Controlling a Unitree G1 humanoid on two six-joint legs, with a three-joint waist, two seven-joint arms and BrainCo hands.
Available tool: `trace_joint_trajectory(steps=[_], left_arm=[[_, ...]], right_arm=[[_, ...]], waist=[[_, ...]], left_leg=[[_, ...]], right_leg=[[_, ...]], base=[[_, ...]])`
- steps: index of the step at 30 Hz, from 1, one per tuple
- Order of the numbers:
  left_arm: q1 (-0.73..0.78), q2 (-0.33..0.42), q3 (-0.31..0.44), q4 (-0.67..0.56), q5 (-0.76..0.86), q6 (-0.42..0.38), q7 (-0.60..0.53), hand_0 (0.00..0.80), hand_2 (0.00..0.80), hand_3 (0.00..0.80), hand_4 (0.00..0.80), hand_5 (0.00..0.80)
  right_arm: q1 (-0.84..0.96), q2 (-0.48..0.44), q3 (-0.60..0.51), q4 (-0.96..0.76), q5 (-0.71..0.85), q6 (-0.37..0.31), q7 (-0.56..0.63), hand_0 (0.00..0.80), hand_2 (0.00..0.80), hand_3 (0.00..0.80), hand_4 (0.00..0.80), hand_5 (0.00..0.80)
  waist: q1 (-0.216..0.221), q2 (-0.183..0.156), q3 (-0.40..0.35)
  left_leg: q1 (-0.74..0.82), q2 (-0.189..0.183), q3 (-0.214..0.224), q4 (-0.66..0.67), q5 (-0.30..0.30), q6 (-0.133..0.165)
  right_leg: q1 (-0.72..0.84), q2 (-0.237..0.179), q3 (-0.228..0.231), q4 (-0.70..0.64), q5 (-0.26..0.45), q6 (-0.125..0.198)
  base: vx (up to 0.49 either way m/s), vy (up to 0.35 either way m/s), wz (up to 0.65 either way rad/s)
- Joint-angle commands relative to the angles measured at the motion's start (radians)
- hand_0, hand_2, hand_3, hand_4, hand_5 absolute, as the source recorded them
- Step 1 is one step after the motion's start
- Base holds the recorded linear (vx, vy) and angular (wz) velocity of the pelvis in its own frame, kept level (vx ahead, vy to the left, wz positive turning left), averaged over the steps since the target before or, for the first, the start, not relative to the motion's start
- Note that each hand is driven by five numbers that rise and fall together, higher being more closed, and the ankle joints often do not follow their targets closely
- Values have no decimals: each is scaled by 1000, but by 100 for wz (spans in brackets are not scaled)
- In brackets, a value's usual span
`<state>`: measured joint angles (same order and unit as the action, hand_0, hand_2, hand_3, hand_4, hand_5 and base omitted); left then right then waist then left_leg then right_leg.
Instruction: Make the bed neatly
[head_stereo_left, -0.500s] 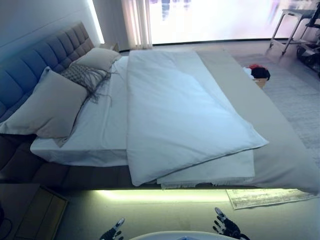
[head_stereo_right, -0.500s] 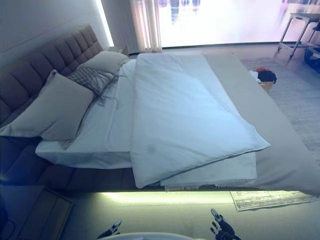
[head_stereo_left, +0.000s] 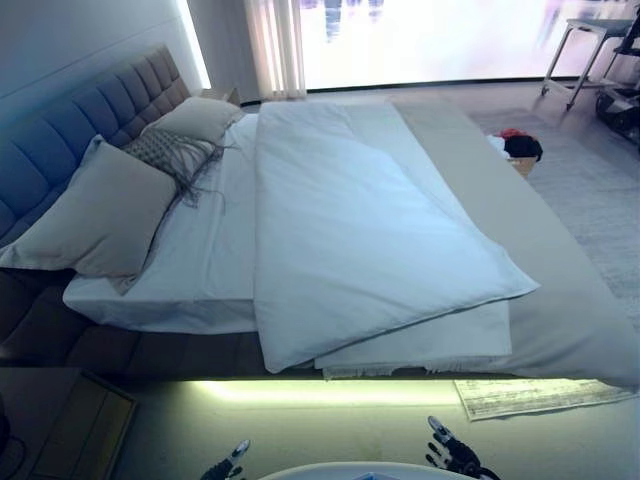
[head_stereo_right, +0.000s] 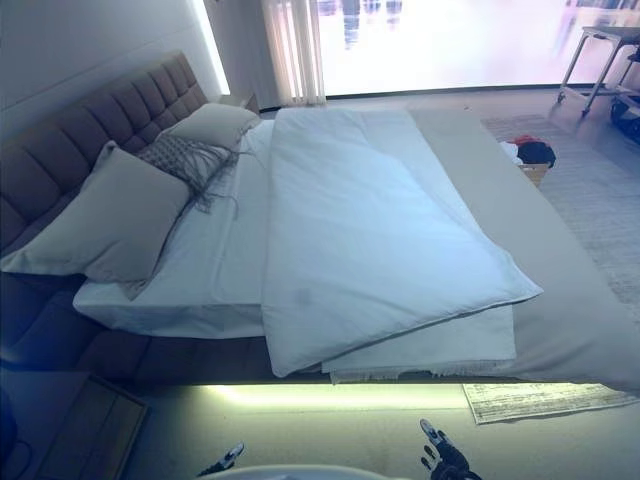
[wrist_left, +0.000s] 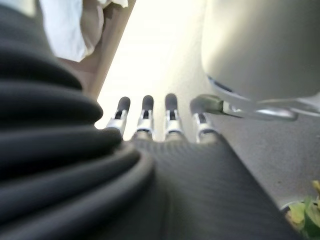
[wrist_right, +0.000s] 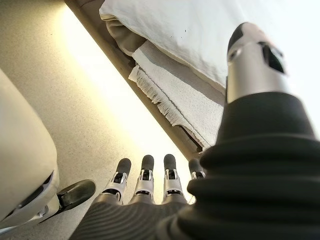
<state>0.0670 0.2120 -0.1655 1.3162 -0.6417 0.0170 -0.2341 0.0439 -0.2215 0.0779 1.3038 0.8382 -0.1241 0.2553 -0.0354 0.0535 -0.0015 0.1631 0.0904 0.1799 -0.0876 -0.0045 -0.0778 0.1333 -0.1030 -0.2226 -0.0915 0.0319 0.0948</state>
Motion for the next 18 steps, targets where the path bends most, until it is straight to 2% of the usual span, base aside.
trace_joint_trajectory(steps=[1,4,5,6,7,8,9,11,12,13,15,17,18], left_arm=[[-85,-7,50,62,45,4,9,0,0,0,0,0],[-90,-12,53,60,49,4,20,0,0,0,0,0],[-94,-15,56,58,47,-3,22,0,0,0,0,0],[-99,-15,56,54,40,-13,18,0,0,0,0,0],[-101,-15,56,53,36,-18,15,0,0,0,0,0],[-105,-19,54,46,25,-28,6,0,0,0,0,0],[-110,-21,59,40,14,-27,3,0,0,0,0,0],[-115,-21,62,41,3,-19,2,0,0,0,0,0],[-113,-21,63,46,6,-14,8,0,0,0,0,0],[-113,-19,61,52,8,-10,12,0,0,0,0,0],[-101,-16,59,65,16,-1,24,0,0,0,0,0],[-89,-14,71,75,28,1,30,0,0,0,0,0],[-80,-16,84,83,35,-3,35,0,0,0,0,0]], right_arm=[[-102,8,1,66,35,-14,0,0,0,0,0,0],[-110,6,0,66,22,-2,-10,0,0,0,0,0],[-113,3,6,62,17,5,-10,0,0,0,0,0],[-112,-4,12,52,5,13,-10,0,0,0,0,0],[-111,-8,15,48,-6,17,-11,0,0,0,0,0],[-113,-21,24,38,-30,18,-24,0,0,0,0,0],[-119,-33,29,35,-54,20,-44,0,0,0,0,0],[-129,-47,30,35,-53,20,-54,0,0,0,0,0],[-136,-56,23,40,-55,22,-51,0,0,0,0,0],[-139,-60,17,45,-56,22,-45,0,0,0,0,0],[-137,-67,9,52,-53,18,-39,0,0,0,0,0],[-132,-69,2,60,-54,9,-38,0,0,0,0,0],[-131,-69,-2,66,-47,0,-42,0,0,0,0,0]], waist=[[19,-48,62],[17,-58,74],[18,-69,89],[24,-75,107],[25,-75,114],[34,-73,147],[39,-63,170],[45,-44,191],[45,-32,191],[49,-17,189],[64,-17,187],[70,-23,179],[75,-23,173]], left_leg=[[4,-46,-9,63,-66,35],[-25,-44,-11,167,-91,28],[-85,-30,-13,315,-45,15],[-172,-15,-27,450,29,-4],[-219,-9,-37,513,58,-13],[-332,3,-54,646,129,-35],[-374,17,-52,647,153,-46],[-355,52,-26,511,182,-59],[-324,76,-1,360,179,-48],[-317,96,13,203,205,-55],[-313,108,35,2,253,-73],[-349,117,56,0,247,-79],[-351,122,76,0,222,-72]], right_leg=[[21,28,22,37,-49,-10],[15,25,31,56,-56,-23],[10,22,37,68,-60,-42],[7,24,37,76,-61,-60],[2,27,35,81,-62,-69],[3,27,39,99,-68,-86],[6,30,38,115,-78,-88],[28,35,37,125,-98,-78],[44,40,42,121,-113,-65],[64,48,48,112,-122,-54],[123,42,58,89,-139,-34],[159,30,48,80,-163,-22],[174,16,37,84,-177,-14]], base=[[30,-96,-2],[39,-91,-7],[2,-118,-22],[-10,-122,-19],[-41,-91,-24],[9,7,-36],[77,93,-44],[239,203,-32],[363,261,-26],[423,272,-21],[422,227,8],[371,215,10],[355,233,-2]])
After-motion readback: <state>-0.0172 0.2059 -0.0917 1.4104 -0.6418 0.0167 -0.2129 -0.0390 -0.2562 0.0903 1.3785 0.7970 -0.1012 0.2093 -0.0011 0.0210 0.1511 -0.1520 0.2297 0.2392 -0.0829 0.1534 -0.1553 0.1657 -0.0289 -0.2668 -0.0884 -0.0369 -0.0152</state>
